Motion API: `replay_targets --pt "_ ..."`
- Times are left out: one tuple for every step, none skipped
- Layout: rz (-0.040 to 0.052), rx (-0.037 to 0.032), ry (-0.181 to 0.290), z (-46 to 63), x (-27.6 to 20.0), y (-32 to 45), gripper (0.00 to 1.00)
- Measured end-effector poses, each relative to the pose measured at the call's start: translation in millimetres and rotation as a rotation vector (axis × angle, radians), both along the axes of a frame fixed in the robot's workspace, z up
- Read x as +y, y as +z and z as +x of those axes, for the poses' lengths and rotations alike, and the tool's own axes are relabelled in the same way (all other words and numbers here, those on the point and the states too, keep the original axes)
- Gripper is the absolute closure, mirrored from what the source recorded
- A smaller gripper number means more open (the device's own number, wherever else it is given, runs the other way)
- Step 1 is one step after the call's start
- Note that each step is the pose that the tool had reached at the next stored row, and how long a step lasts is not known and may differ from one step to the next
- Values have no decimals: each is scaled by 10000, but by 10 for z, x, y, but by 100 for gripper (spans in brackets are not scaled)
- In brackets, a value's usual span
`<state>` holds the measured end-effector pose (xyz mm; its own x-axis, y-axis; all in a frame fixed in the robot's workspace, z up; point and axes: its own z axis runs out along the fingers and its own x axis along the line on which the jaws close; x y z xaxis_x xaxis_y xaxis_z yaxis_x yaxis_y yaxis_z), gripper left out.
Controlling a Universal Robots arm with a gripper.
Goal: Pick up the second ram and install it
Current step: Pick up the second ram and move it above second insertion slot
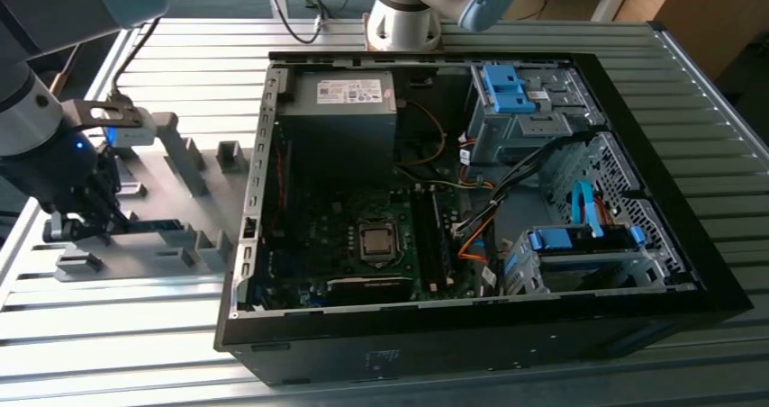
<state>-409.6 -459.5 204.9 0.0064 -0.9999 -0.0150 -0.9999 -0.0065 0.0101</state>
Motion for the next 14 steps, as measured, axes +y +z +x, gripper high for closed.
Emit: replay_targets --pt "0 -1 0 0 0 2 86" --pt "0 0 0 0 0 5 86" --pt "0 0 0 0 0 8 86" --pt "0 -1 0 0 0 9 86" --pt "1 -2 0 0 0 11 86" --pt "1 -1 0 0 0 13 86" --pt "0 0 0 0 0 15 86" --pt "0 0 0 0 0 17 86" --pt "0 0 0 0 0 20 86" --pt "0 0 0 0 0 23 86" --pt "0 -1 0 0 0 25 86" --pt "0 0 0 0 0 28 86" --pt "-2 2 0 0 0 34 86" --pt "-1 1 0 0 0 39 86"
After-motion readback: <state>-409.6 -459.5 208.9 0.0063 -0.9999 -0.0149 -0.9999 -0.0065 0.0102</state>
